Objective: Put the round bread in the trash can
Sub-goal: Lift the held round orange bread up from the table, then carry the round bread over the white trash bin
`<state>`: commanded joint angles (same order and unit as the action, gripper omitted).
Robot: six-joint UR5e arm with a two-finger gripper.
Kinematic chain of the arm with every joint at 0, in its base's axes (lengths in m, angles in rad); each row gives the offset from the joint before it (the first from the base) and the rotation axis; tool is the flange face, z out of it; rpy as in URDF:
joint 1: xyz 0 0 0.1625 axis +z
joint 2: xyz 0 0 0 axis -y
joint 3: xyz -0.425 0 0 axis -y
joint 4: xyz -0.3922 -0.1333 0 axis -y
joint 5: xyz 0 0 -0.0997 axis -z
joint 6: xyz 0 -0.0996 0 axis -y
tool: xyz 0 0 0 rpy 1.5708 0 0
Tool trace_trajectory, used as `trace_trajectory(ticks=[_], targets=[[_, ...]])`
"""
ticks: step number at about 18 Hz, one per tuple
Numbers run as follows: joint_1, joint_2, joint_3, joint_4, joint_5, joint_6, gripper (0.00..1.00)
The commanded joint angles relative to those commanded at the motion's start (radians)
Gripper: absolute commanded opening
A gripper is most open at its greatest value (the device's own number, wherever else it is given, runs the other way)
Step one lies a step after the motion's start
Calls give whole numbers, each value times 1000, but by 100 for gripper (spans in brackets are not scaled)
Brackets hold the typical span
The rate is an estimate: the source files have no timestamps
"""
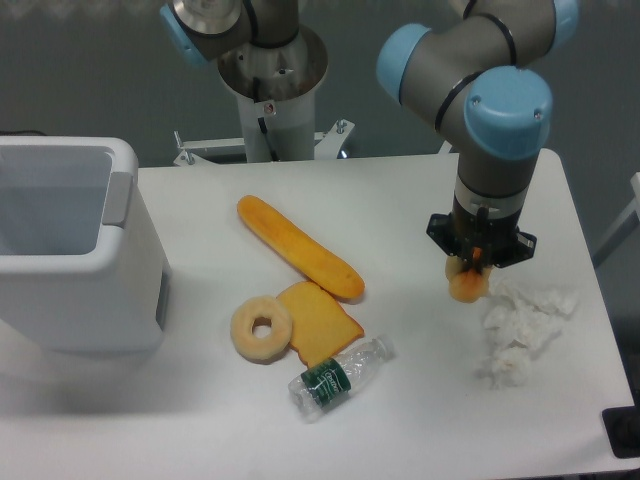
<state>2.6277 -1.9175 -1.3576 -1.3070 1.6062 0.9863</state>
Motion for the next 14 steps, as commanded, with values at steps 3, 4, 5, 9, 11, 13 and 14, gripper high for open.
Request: trace_trajectory(ticks=[3, 4, 5, 9, 11, 13, 14], targets=[[-24, 38, -11, -3, -44, -11, 0], [-37, 46, -12, -17, -52, -14, 0], [-47, 63, -20, -35, -54, -14, 0], [-121, 164, -98, -44, -78, -38, 0], [-149, 233, -124, -44, -115, -73, 0], [-173, 277, -132, -44, -173, -115, 0], [-190, 297, -135, -44, -187, -135, 0]])
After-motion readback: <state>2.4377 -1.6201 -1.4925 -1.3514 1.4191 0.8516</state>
